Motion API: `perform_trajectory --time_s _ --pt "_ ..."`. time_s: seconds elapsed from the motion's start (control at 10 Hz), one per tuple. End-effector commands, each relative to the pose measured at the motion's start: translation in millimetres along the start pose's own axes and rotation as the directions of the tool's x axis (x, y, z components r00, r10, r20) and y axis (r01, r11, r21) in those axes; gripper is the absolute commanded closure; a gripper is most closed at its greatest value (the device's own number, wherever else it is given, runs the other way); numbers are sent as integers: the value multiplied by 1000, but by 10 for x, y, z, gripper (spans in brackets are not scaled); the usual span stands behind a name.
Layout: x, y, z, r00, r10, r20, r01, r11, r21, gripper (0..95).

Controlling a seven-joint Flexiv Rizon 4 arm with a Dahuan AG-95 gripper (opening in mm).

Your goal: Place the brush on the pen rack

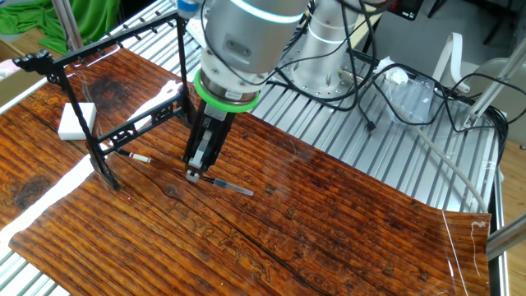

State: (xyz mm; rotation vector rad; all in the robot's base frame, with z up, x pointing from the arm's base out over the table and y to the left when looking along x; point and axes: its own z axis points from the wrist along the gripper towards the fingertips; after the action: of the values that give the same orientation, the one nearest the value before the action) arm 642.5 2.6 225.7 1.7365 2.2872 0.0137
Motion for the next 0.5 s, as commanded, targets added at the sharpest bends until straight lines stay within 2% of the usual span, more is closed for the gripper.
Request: perform_trajectory --time_s 0.1,0.3,0.5 --pt "0 6 -8 1000 -11 -14 11 1000 2 950" --pt "0 6 -8 999 -23 -23 23 1000 5 950" --pt "0 6 -8 999 -18 -43 18 1000 2 950"
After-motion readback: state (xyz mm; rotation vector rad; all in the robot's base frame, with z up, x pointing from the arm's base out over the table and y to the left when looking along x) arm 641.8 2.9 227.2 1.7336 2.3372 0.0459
